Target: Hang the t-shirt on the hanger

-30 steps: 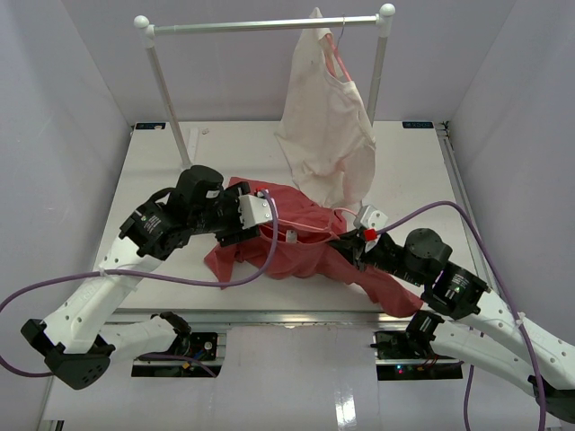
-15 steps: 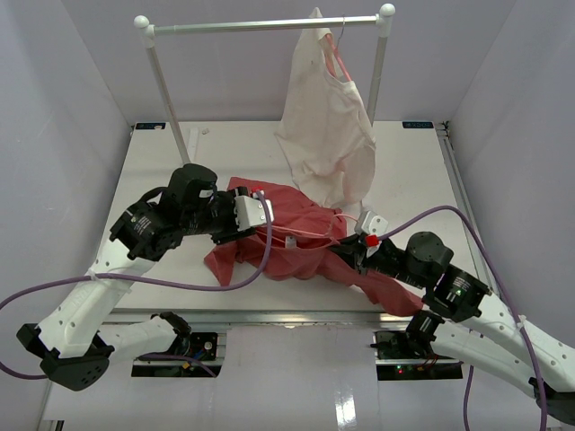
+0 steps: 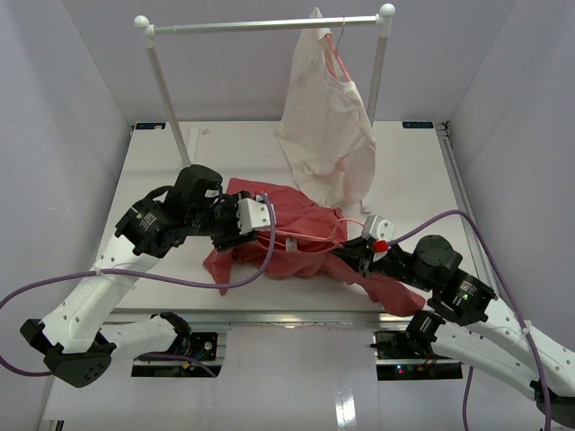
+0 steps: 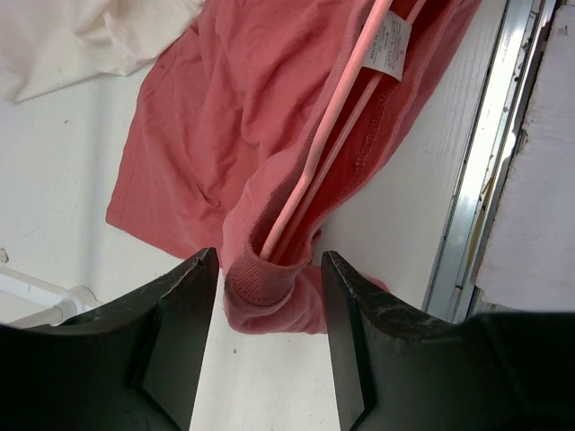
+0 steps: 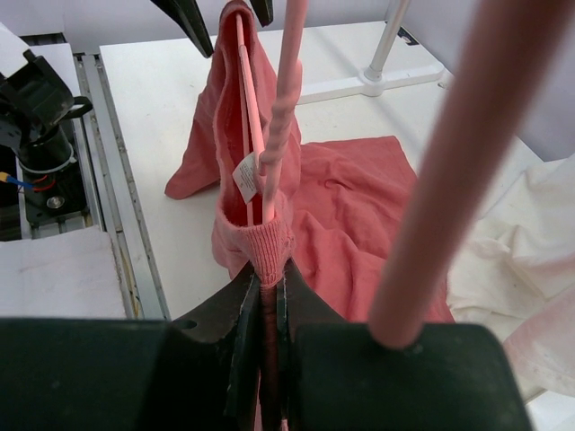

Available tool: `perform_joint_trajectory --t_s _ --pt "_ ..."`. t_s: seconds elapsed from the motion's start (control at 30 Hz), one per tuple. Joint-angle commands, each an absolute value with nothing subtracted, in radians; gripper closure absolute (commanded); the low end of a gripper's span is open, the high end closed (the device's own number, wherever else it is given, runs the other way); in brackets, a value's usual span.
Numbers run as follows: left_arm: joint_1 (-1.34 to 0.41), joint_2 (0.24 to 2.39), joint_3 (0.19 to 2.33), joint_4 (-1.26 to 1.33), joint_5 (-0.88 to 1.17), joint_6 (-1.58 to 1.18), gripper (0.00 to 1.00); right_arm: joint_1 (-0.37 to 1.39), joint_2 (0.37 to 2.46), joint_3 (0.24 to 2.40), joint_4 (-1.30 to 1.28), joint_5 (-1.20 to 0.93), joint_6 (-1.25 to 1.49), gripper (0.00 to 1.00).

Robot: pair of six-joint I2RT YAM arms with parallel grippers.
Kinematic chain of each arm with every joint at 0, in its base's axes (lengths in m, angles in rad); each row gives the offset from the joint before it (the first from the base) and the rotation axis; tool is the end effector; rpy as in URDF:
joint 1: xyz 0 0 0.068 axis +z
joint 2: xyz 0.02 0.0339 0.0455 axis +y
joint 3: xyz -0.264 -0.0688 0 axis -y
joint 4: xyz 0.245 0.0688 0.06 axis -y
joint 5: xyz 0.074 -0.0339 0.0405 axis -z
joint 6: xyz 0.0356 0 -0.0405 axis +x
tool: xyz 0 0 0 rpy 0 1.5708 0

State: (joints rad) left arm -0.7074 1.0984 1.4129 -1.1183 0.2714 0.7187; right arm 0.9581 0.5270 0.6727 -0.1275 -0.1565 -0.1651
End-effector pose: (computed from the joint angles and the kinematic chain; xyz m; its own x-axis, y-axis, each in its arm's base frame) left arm 0.1378 -0.1304 0.4035 0.0934 0.7547 -0.6494 0.9380 0.1521 0.3116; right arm 0.0729 0.1134 0.3432 0.1579 -0.0577 -0.9858 -0.8838 0.4370 -0.1671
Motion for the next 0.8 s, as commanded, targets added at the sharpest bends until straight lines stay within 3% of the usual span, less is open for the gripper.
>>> perform_joint_trajectory --t_s 0.0,0.3,0.47,0.57,0.67,0.77 --pt "-0.710 1.065 1.396 -1.128 0.260 0.716 0.39 0.963 0.503 0.695 -0.075 -0.173 -0.172 0.92" --pt "-0.716 1.040 1.375 -1.141 0.247 0.721 0.39 0.963 0.491 0.707 -0.086 -0.172 -0.172 0.92" --pt "-0.716 1.043 1.356 -1.105 0.305 0.736 0.46 0.963 0.488 0.707 -0.083 -0.181 -0.172 0.92" --pt "-0.718 1.064 1.349 -1.106 0.306 0.742 0.58 0.963 0.485 0.707 -0.083 -0.185 -0.172 0.92" --pt "-0.725 1.080 1.357 -1.110 0.368 0.752 0.80 0.963 0.489 0.708 -0.079 -0.190 -0.169 0.92" --pt "-0.730 1.097 1.385 -1.115 0.456 0.749 0.86 0.963 0.506 0.707 -0.072 -0.196 -0.169 0.92"
